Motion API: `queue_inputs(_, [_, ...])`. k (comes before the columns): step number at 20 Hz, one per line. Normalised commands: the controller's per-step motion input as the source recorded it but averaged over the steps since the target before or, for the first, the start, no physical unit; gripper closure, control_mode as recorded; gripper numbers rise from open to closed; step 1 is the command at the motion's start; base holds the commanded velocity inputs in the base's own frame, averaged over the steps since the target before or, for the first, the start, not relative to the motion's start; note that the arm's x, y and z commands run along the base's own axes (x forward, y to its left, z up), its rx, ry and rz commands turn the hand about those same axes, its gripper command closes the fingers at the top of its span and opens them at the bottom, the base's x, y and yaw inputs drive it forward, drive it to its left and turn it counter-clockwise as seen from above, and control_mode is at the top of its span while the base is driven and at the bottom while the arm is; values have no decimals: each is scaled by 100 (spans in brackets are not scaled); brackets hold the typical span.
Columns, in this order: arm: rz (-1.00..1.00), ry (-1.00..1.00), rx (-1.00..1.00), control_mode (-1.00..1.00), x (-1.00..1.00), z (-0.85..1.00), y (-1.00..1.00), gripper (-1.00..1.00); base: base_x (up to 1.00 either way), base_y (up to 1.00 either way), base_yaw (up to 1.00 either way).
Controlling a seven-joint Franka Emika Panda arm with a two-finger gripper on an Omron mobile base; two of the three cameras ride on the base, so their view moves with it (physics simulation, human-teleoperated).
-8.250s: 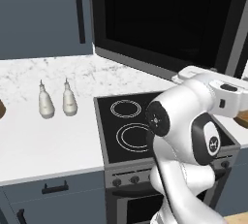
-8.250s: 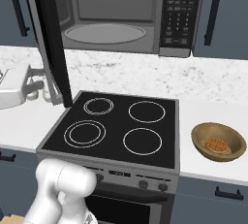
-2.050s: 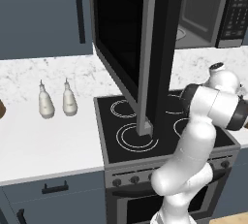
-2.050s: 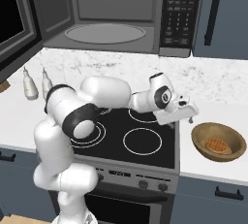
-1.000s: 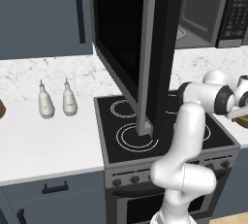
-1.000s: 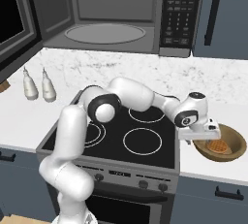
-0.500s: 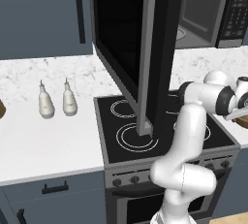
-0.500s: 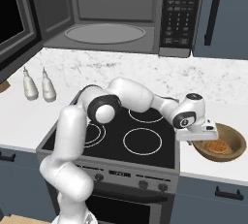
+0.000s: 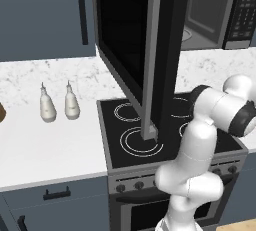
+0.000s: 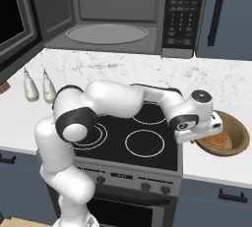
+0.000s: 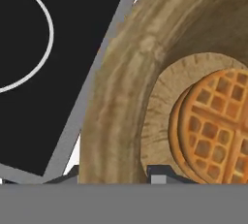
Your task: Open the microwave, place the bowl with waffle inside the microwave, then close the microwave door and turn it on.
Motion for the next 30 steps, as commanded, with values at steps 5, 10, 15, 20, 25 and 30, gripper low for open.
queue_inputs(5, [49, -10, -10, -100, -63, 100, 39, 100, 0, 0, 0])
queue_inputs(10, [36, 0, -7, -100, -8, 97, 51, 100, 0, 0, 0])
queue_inputs(15, [35, -7, -21, -100, 0, 72, 93, 100, 0, 0, 0])
queue_inputs(20, [29, -26, -17, -100, 2, 66, 100, 100, 0, 0, 0])
queue_inputs(25, [33, -23, -6, -100, 22, 73, 100, 100, 0, 0, 0])
queue_inputs(30, [33, -20, -12, -100, 18, 96, 85, 100, 0, 0, 0])
